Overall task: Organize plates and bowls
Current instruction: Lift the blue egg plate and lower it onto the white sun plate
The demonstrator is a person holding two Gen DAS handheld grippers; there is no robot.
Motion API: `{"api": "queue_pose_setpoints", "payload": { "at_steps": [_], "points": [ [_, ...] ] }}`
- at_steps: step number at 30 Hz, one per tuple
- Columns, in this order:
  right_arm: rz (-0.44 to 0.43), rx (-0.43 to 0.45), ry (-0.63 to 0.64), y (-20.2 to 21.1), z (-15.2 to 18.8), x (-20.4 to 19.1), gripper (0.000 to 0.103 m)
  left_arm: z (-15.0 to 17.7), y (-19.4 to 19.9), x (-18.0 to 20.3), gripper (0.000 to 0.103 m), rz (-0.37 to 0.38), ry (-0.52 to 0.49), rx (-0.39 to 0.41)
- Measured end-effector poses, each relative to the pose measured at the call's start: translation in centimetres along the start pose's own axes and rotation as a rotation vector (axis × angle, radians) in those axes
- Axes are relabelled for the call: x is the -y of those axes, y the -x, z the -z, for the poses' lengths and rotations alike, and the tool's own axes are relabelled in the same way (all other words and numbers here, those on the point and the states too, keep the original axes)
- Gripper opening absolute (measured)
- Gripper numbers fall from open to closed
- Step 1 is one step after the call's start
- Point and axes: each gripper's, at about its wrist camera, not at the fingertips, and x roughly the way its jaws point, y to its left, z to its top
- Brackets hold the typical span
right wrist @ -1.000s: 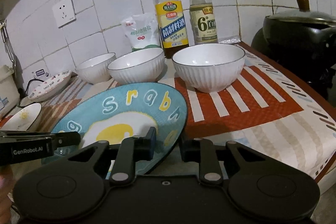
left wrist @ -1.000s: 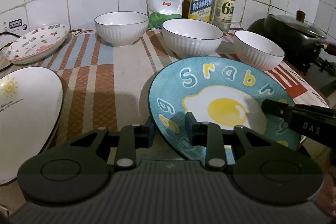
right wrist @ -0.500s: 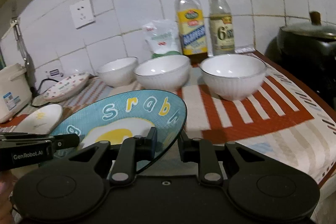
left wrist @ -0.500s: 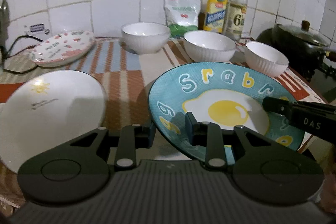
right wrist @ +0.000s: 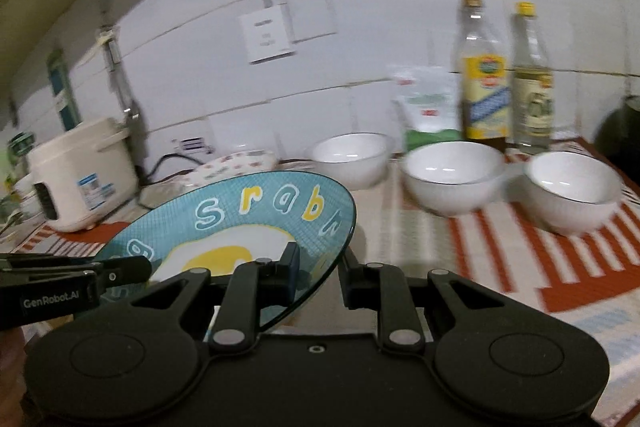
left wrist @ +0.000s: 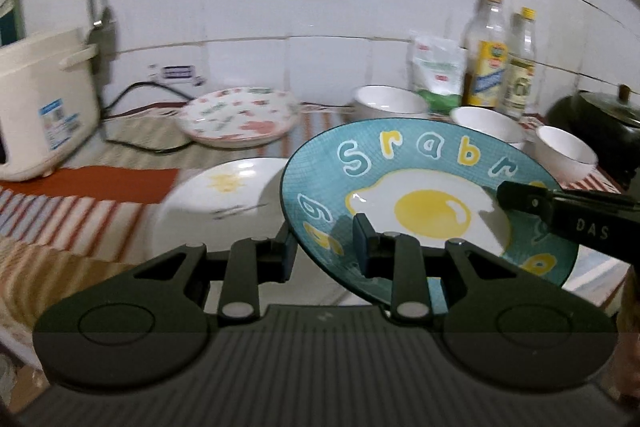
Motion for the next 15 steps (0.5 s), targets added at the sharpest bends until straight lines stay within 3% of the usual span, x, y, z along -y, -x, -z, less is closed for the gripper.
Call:
{"api": "queue_pose_setpoints", "payload": {
  "at_steps": [9, 15],
  "points": [
    [-0.102, -0.048, 0.054, -4.9, 0.2, -5.0, 0.025, 0.8, -0.4, -6.3, 0.028, -0.092, 0.077, -0.025],
    [-0.124, -0.089, 0.061, -7.4, 1.0, -6.6, 0.025, 1.5, -1.8, -8.5, 0.028, -0.119, 0.086, -0.057]
  ]
}}
